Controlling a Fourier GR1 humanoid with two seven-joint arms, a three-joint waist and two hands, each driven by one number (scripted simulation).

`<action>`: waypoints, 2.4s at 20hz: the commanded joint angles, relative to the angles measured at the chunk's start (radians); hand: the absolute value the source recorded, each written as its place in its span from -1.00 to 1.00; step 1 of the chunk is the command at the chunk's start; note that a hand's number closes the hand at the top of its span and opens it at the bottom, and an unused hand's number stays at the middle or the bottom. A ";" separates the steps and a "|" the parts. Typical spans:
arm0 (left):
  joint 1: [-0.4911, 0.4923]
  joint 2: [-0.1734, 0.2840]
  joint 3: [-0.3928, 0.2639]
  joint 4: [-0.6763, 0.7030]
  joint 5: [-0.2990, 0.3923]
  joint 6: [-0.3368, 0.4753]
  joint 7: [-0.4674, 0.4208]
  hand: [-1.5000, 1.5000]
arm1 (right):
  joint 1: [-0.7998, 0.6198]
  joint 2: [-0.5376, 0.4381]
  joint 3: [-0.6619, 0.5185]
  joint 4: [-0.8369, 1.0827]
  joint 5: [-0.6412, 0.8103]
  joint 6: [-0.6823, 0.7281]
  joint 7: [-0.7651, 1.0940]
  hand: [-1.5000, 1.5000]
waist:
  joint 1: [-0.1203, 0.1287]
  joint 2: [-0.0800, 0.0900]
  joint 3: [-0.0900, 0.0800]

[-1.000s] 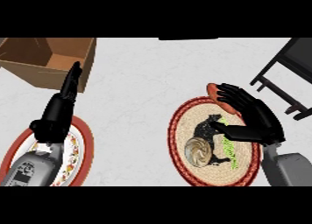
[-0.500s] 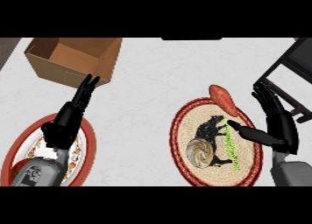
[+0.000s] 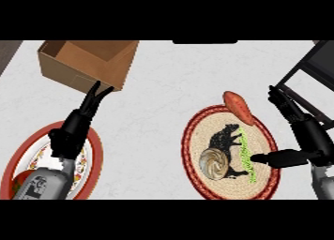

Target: Pick the cupcake from the placemat and place it in the tiered shelf

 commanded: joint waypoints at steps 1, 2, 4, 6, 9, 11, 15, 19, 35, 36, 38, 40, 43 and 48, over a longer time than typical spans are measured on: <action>0.009 -0.032 -0.009 0.051 -0.028 0.017 -0.012 0.00 | -0.016 -0.053 0.068 -0.166 0.057 0.024 0.185 -1.00 | -0.001 0.003 -0.004; -0.012 0.001 0.037 0.059 0.005 -0.007 0.012 0.00 | -0.066 -0.103 0.035 -0.202 0.021 0.062 0.272 -1.00 | -0.001 0.002 -0.004; 0.002 -0.020 0.017 0.051 -0.009 0.002 0.020 0.00 | -0.028 -0.119 0.083 -0.275 0.077 0.059 0.345 -1.00 | -0.003 0.001 -0.004; 0.022 -0.001 0.011 0.018 -0.015 -0.008 0.019 0.00 | -0.047 -0.180 0.108 -0.353 0.094 0.108 0.444 -1.00 | 0.000 -0.002 -0.004; -0.004 -0.004 0.029 0.072 -0.008 -0.020 0.007 0.00 | -0.120 -0.231 0.173 -0.346 0.129 0.203 0.546 -1.00 | 0.010 0.004 -0.004; -0.027 -0.020 0.010 0.053 -0.032 -0.001 0.028 0.00 | -0.113 -0.270 0.224 -0.400 0.189 0.238 0.591 -1.00 | 0.005 0.001 -0.004; -0.008 -0.036 0.015 0.044 -0.035 0.001 0.029 0.00 | -0.102 -0.272 0.267 -0.543 0.242 0.260 0.778 -1.00 | 0.001 0.002 -0.003; 0.003 -0.058 0.004 -0.001 -0.070 0.006 0.065 0.00 | -0.111 -0.198 0.268 -0.668 0.236 0.304 0.946 -1.00 | 0.006 0.003 -0.002; 0.061 -0.077 0.105 -0.026 -0.110 -0.088 0.028 0.00 | 0.035 0.053 0.338 -0.703 0.568 0.361 0.924 -1.00 | 0.008 0.004 -0.001; -0.013 -0.111 0.085 0.016 -0.123 -0.083 0.066 0.00 | -0.099 0.121 0.316 -0.524 0.566 0.356 0.922 -1.00 | 0.011 0.006 -0.002; 0.031 -0.142 0.091 0.084 -0.152 -0.065 -0.040 0.00 | -0.086 0.144 0.323 -0.646 0.548 0.431 1.030 -1.00 | 0.008 0.005 -0.002; 0.073 -0.157 0.072 0.028 -0.175 -0.050 -0.018 0.00 | -0.013 0.151 0.342 -0.611 0.618 0.381 0.932 -1.00 | 0.008 0.005 -0.002; -0.026 -0.137 0.131 0.127 -0.154 -0.109 -0.028 0.00 | -0.025 0.182 0.348 -0.545 0.668 0.388 0.900 -1.00 | 0.007 0.006 -0.002; 0.040 -0.128 0.159 0.058 -0.153 -0.142 -0.017 0.00 | 0.023 0.205 0.298 -0.608 0.687 0.434 0.911 -1.00 | 0.007 0.005 -0.002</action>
